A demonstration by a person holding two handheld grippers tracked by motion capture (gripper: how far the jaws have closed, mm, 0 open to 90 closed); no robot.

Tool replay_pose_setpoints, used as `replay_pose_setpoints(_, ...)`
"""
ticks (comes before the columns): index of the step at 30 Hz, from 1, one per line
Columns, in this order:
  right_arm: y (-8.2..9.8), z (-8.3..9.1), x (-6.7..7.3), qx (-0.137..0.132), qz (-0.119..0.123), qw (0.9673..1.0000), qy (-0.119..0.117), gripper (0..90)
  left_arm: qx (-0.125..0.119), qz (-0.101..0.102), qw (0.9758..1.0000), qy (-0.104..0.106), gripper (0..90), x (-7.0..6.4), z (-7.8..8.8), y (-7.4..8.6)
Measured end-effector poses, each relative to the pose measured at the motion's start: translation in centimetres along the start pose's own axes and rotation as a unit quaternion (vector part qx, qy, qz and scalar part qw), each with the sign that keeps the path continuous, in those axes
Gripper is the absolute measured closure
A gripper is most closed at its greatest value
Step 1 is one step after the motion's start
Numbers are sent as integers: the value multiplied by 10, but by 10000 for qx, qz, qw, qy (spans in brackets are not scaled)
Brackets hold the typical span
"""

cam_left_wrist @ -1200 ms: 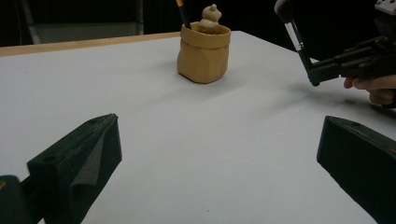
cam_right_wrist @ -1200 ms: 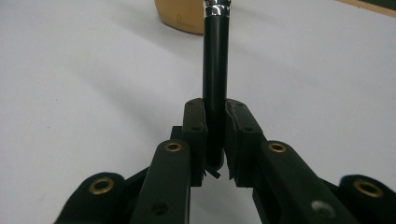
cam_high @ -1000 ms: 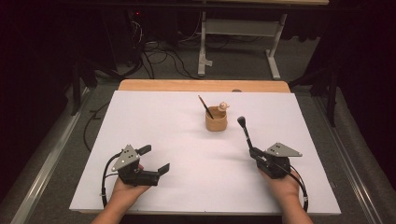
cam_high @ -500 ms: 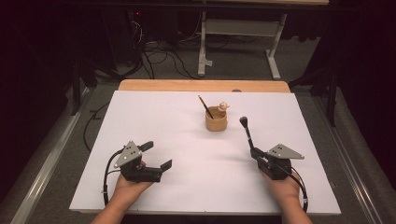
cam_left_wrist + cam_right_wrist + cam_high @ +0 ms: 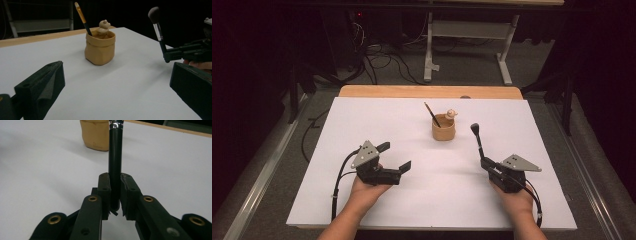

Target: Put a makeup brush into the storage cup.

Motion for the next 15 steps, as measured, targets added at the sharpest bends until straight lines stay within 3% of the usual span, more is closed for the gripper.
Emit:
replay_pose_setpoints(8, -2, 2, 3, -24, 110, 9999, -12, 817, -62, 68, 9999, 53, 4, -8, -12, 2)
replay_pose_setpoints(15, -6, 2, 12, -92, 231, 9997, -73, 817, -15, -4, 9999, 140, 6, -17, -13, 8)
Point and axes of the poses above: each handheld gripper's, and its own axes: z roughly backward along the jaws, y roughly out of its underside, x roughly to its left, the point moved 1 cm from there along -z, roughly forward along the jaws, and after that the axes turned 9 degrees about z, right-handed, at the moved point
